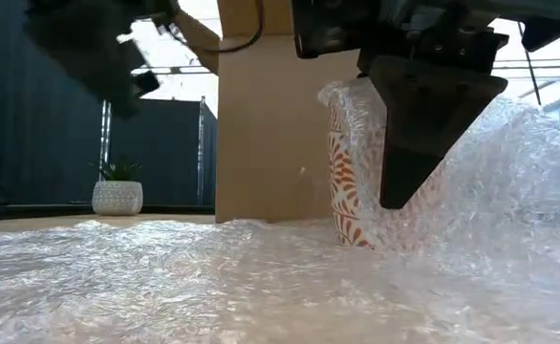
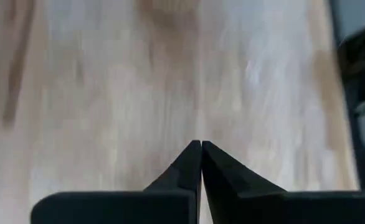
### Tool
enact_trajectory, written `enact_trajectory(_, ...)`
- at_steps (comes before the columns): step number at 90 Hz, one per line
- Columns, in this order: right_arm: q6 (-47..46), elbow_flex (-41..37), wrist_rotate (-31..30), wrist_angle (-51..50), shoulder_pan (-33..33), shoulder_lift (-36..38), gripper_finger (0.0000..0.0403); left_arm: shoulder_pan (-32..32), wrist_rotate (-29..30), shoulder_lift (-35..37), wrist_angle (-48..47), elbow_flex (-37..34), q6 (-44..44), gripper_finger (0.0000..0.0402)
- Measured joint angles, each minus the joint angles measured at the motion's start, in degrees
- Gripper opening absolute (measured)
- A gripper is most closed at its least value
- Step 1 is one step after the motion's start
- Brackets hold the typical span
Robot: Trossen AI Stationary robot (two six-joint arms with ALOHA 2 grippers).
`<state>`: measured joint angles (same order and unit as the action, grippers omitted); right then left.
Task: Wrap mug
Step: Wrap the orange mug with the bubble wrap
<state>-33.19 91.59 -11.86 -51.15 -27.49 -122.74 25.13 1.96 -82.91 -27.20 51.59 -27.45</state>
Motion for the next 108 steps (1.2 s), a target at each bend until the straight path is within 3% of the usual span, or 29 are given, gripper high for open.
enact_trajectory(15,-0.1,0.0,0.0,0.0,0.0,0.0,0.0160,0.8,0.0,-1.6,-0.5,-3.9,-3.6,0.0037)
enact_trajectory(42,0.9,0.0,-0.2,0.2,0.4,0.0,0.0160,-4.0,-0.4,-2.5,-1.0,-5.7,-0.7,0.0173)
enact_trajectory(52,0.9,0.0,-0.3,0.2,0.4,0.0,0.0160,-4.5,-0.4,-2.5,-3.8,-5.5,-2.4,0.0204)
enact_trajectory(66,1.0,0.0,-0.3,0.2,0.4,0.0,0.0160,0.4,-0.1,-2.5,-9.0,-5.3,-9.9,0.0211)
enact_trajectory(86,1.3,0.0,-0.4,0.2,0.4,0.0,0.0160,10.6,6.7,-2.5,-12.5,-5.3,-22.4,0.0203)
enact_trajectory(99,1.3,0.0,-0.4,0.2,0.4,0.0,0.0160,14.1,10.3,-2.5,-9.1,-7.7,-28.7,0.0203)
enact_trajectory(108,1.5,0.0,-0.4,0.2,0.6,0.0,0.0160,14.7,10.2,-2.5,-0.7,-11.3,-29.1,0.0203)
